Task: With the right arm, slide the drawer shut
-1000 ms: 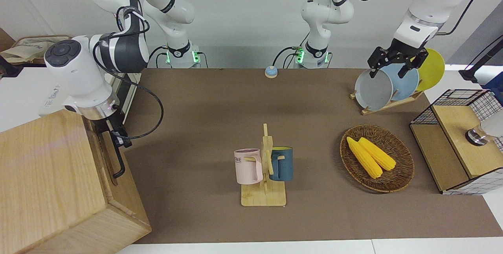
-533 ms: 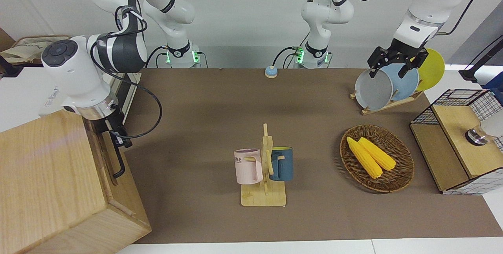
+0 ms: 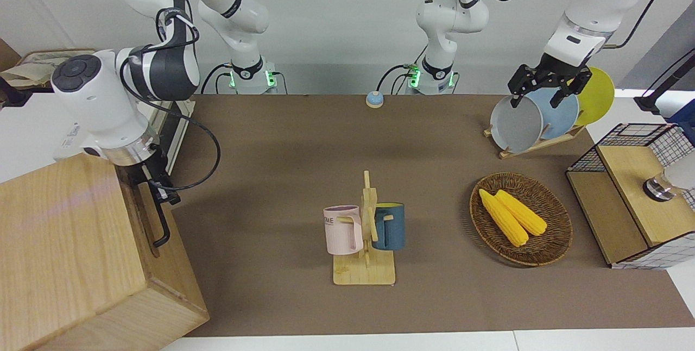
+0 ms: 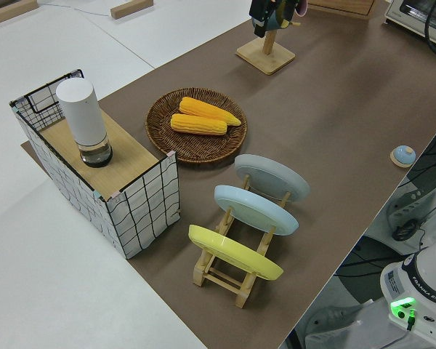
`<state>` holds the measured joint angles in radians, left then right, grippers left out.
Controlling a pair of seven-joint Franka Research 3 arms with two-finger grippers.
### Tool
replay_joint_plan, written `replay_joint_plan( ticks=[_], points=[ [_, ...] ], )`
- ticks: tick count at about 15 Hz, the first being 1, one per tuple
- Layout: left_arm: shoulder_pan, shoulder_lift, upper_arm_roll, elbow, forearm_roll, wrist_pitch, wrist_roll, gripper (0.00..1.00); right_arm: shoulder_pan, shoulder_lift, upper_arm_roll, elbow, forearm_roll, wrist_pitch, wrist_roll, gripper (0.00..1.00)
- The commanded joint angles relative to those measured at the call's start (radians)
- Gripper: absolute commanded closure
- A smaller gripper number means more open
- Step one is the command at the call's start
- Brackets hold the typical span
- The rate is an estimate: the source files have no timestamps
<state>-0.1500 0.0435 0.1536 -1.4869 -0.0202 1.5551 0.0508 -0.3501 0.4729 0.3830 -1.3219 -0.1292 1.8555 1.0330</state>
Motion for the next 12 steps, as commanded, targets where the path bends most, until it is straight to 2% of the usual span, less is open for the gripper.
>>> replay_joint_plan(
  ticks=[1,5,7,10,12],
  points=[
    [-0.017,0.013,0.017,0.02,0.012,0.0,0.008,0.0,-0.043,0.023,-0.007,0.012,-0.023,0.048,-0.057,1.0],
    [-0.017,0.013,0.017,0.02,0.011,0.0,0.008,0.0,-0.012,0.02,-0.007,0.009,-0.023,0.037,-0.053,1.0],
    [-0.017,0.013,0.017,0.02,0.012,0.0,0.008,0.0,0.028,0.018,-0.009,0.007,-0.027,0.034,-0.048,1.0],
    [-0.017,0.013,0.017,0.02,0.012,0.0,0.008,0.0,0.106,0.012,-0.044,0.004,-0.03,0.024,-0.007,1.0],
    [-0.017,0.013,0.017,0.02,0.012,0.0,0.008,0.0,0.155,0.006,-0.087,0.003,-0.03,0.008,-0.01,1.0]
  ],
)
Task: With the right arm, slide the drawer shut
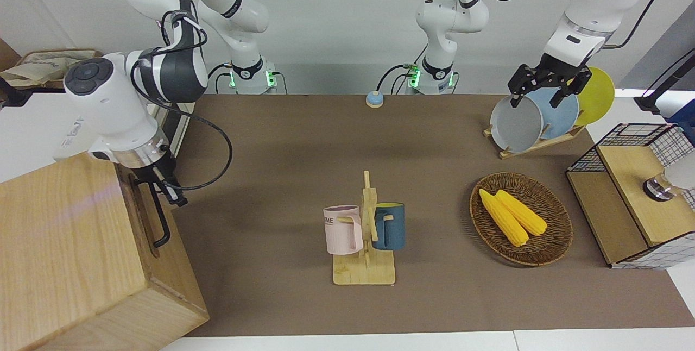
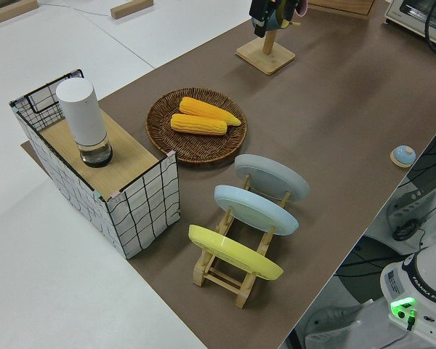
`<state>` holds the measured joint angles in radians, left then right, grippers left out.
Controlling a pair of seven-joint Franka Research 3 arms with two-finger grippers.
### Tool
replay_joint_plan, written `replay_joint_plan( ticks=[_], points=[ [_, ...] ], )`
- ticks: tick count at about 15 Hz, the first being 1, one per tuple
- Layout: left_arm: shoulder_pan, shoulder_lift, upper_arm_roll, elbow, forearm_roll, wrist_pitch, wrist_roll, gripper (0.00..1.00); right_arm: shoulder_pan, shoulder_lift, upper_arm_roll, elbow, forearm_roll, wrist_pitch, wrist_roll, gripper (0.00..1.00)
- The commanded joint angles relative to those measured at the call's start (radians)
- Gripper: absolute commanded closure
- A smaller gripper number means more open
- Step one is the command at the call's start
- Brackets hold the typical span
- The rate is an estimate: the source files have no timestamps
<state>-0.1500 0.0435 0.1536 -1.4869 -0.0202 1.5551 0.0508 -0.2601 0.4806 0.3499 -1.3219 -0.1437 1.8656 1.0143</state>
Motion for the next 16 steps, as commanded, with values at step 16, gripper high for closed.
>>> replay_joint_plan(
  ticks=[16],
  points=[
    [-0.017,0.013,0.017,0.02,0.012,0.0,0.008,0.0,0.255,-0.298,-0.229,-0.132,0.049,-0.249,-0.541,1.0]
  ],
)
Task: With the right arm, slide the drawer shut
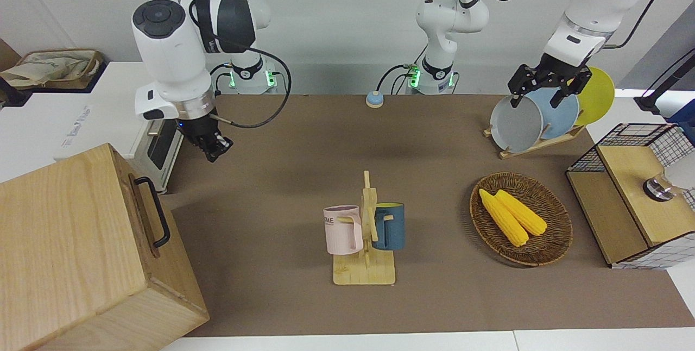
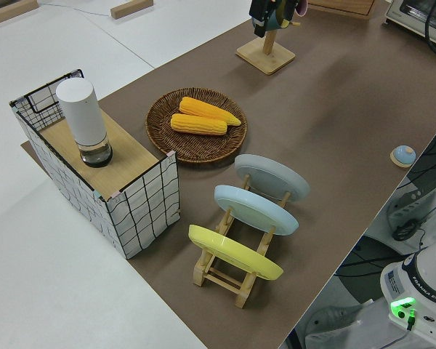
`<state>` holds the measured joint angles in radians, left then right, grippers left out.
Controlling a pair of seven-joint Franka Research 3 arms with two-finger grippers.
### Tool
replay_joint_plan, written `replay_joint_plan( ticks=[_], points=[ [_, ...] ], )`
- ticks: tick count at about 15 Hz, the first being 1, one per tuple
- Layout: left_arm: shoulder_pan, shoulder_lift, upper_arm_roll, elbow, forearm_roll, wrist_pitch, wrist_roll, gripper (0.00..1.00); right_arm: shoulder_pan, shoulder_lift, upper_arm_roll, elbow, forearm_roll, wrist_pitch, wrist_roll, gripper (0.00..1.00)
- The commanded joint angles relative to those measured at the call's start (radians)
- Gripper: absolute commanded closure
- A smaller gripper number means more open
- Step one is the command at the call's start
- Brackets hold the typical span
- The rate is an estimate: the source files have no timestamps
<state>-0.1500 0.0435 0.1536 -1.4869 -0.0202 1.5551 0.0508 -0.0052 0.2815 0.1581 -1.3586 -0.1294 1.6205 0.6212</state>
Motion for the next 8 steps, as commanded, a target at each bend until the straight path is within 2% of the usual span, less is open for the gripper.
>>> replay_joint_plan(
  ticks=[1,4,5,8],
  points=[
    [-0.017,0.013,0.017,0.02,0.012,0.0,0.008,0.0,0.002,-0.123,-0.052,-0.12,0.045,-0.004,-0.187,1.0],
    [-0.017,0.013,0.017,0.02,0.012,0.0,0.008,0.0,0.002,-0.185,-0.113,-0.166,0.079,-0.004,-0.355,1.0],
    [-0.017,0.013,0.017,0.02,0.012,0.0,0.008,0.0,0.002,-0.202,-0.136,-0.172,0.088,-0.013,-0.442,1.0],
    [-0.017,0.013,0.017,0.02,0.012,0.0,0.008,0.0,0.001,-0.217,-0.167,-0.171,0.115,-0.027,-0.578,1.0]
  ],
)
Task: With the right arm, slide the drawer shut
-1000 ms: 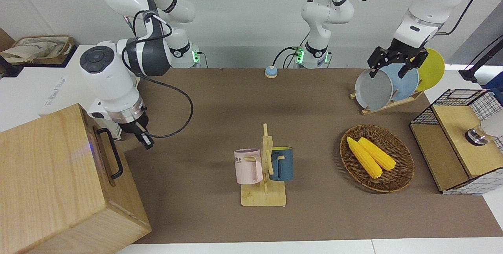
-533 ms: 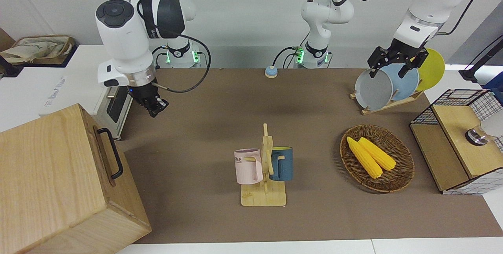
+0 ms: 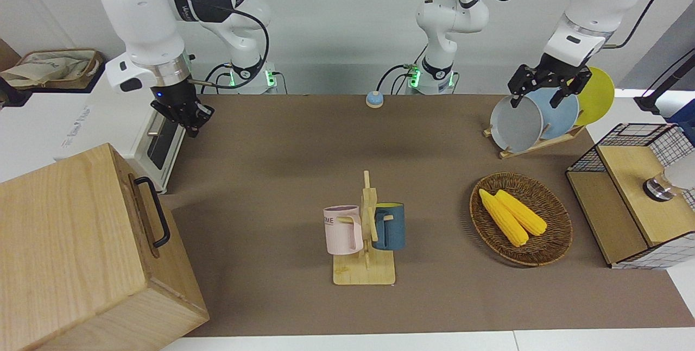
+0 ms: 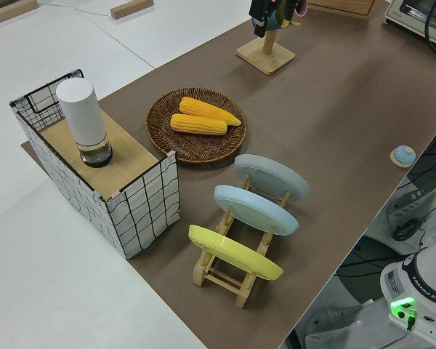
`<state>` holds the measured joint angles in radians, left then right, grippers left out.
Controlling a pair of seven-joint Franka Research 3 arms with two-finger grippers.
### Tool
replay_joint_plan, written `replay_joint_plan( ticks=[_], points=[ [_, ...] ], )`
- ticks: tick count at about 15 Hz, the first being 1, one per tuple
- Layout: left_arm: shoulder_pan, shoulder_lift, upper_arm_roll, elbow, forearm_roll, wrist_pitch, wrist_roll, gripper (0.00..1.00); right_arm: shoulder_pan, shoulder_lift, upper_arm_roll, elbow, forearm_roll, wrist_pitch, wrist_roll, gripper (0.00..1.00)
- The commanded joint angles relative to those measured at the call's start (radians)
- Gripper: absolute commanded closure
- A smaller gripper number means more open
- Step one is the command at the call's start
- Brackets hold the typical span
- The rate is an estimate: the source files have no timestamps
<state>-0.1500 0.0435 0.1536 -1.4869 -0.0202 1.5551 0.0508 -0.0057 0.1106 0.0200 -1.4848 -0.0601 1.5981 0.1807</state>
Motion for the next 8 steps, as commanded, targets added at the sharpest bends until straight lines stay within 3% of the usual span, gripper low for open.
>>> replay_joint_plan(
  ticks=[1,3,5,6,7,8],
  points=[
    [-0.017,0.013,0.017,0.02,0.012,0.0,0.008,0.0,0.001,-0.049,-0.038,-0.045,0.063,-0.004,-0.17,1.0],
    [-0.017,0.013,0.017,0.02,0.012,0.0,0.008,0.0,0.004,-0.049,-0.04,-0.032,0.086,-0.001,-0.171,0.961],
    [-0.017,0.013,0.017,0.02,0.012,0.0,0.008,0.0,0.032,-0.043,-0.038,-0.025,0.074,-0.001,-0.167,0.799],
    [-0.017,0.013,0.017,0.02,0.012,0.0,0.008,0.0,0.033,-0.034,-0.038,-0.003,0.072,-0.003,-0.164,0.657],
    [-0.017,0.013,0.017,0.02,0.012,0.0,0.008,0.0,0.033,-0.022,-0.04,0.017,0.072,-0.004,-0.156,0.452],
    [-0.017,0.013,0.017,0.02,0.011,0.0,0.008,0.0,0.033,-0.019,-0.04,0.021,0.072,-0.004,-0.141,0.098]
  ],
)
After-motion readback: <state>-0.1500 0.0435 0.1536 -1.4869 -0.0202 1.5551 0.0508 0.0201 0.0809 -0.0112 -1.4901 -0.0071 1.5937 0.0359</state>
